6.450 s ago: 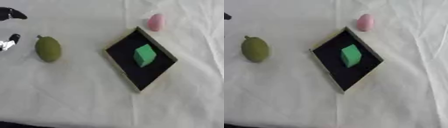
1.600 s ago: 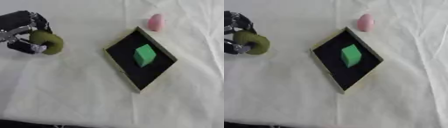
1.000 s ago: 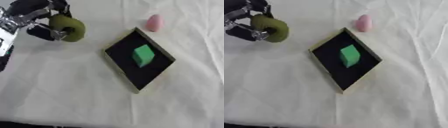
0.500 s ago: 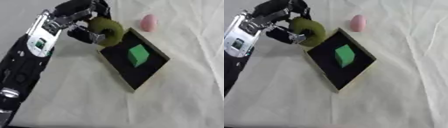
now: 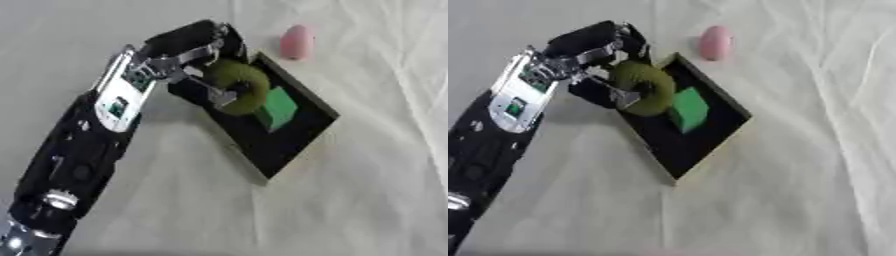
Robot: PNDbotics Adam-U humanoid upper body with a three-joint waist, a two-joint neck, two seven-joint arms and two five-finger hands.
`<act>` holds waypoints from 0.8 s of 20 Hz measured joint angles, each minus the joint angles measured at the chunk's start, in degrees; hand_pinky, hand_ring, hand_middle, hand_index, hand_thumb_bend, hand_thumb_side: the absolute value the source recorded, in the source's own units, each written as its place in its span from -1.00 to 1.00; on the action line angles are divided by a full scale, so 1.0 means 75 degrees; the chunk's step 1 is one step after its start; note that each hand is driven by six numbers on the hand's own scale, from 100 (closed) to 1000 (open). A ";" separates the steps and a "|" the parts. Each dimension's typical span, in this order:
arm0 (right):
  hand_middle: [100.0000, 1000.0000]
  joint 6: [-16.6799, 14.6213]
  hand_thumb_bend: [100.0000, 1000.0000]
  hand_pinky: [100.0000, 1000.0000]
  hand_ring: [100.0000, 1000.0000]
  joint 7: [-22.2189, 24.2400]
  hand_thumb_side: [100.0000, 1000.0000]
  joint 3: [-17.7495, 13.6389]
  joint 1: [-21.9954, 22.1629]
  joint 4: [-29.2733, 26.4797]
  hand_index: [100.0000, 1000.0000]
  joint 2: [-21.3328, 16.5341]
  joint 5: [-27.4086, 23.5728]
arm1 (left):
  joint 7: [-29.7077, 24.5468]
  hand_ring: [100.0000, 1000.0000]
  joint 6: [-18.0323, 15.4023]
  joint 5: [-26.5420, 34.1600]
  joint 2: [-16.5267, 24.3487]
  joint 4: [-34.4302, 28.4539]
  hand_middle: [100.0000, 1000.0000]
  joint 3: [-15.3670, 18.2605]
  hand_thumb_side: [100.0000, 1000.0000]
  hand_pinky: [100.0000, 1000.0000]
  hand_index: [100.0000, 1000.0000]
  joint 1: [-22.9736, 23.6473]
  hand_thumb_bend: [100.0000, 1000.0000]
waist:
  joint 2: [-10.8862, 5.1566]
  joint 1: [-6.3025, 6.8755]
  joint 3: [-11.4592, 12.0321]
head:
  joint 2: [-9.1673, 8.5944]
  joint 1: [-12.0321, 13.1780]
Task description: Pick up objects on the table and place them in the box.
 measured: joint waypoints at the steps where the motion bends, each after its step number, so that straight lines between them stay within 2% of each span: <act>1: 0.10 0.0002 -1.00 0.88 0.45 0.0002 0.04 0.0000 -0.0003 0.0000 0.48 0.0000 0.0000 | -0.0009 -0.22 0.0009 -0.0086 0.0000 0.0017 -0.43 0.0013 -0.67 -0.18 0.01 0.0040 -1.00 | 0.0002 0.0000 0.0000 | 0.0000 -0.0005; 3: 0.10 0.0004 -1.00 0.88 0.45 0.0002 0.04 0.0000 -0.0007 0.0000 0.48 0.0000 0.0000 | -0.0015 -0.19 0.0015 -0.0241 0.0000 0.0022 -0.41 0.0028 -0.68 -0.13 0.02 0.0079 -1.00 | 0.0002 0.0000 0.0000 | -0.0001 -0.0017; 6: 0.10 0.0004 -1.00 0.88 0.45 0.0002 0.04 0.0000 -0.0025 0.0000 0.48 0.0000 0.0000 | -0.0013 -0.01 0.0013 -0.0398 -0.0005 0.0022 -0.21 0.0035 -0.68 0.08 0.24 0.0105 -1.00 | 0.0002 0.0000 -0.0008 | -0.0004 -0.0029; 7: 0.10 0.0004 -1.00 0.88 0.45 0.0002 0.04 0.0000 -0.0025 0.0000 0.48 0.0000 -0.0001 | -0.0013 0.19 0.0013 -0.0444 -0.0012 0.0022 -0.01 0.0035 -0.68 0.28 0.43 0.0117 -1.00 | 0.0002 0.0000 -0.0010 | -0.0014 -0.0031; 8: 0.10 0.0004 -1.00 0.88 0.45 0.0002 0.04 0.0000 -0.0025 0.0000 0.48 0.0001 -0.0002 | -0.0015 0.47 0.0015 -0.0490 -0.0014 0.0021 0.31 0.0032 -0.68 0.53 0.65 0.0121 -1.00 | 0.0002 0.0001 -0.0011 | -0.0021 -0.0033; 9: 0.10 0.0004 -1.00 0.88 0.45 0.0002 0.04 0.0001 -0.0025 0.0000 0.48 0.0001 -0.0003 | -0.0019 0.65 0.0019 -0.0547 -0.0014 0.0018 0.53 0.0025 -0.68 0.70 0.82 0.0121 -1.00 | 0.0002 0.0001 -0.0011 | -0.0024 -0.0035; 10: 0.10 0.0005 -1.00 0.88 0.45 0.0001 0.04 0.0001 -0.0025 0.0000 0.48 0.0001 -0.0004 | -0.0020 0.74 0.0020 -0.0608 -0.0014 -0.0007 0.62 0.0012 -0.68 0.79 0.88 0.0121 -1.00 | 0.0002 0.0001 -0.0011 | -0.0024 -0.0036; 16: 0.10 0.0006 -1.00 0.88 0.45 0.0002 0.04 0.0001 -0.0025 0.0000 0.48 0.0001 -0.0006 | 0.0124 0.91 -0.0124 -0.1064 -0.0015 -0.0286 0.78 0.0057 -0.78 0.93 1.00 0.0137 -1.00 | 0.0002 0.0003 -0.0013 | -0.0027 -0.0041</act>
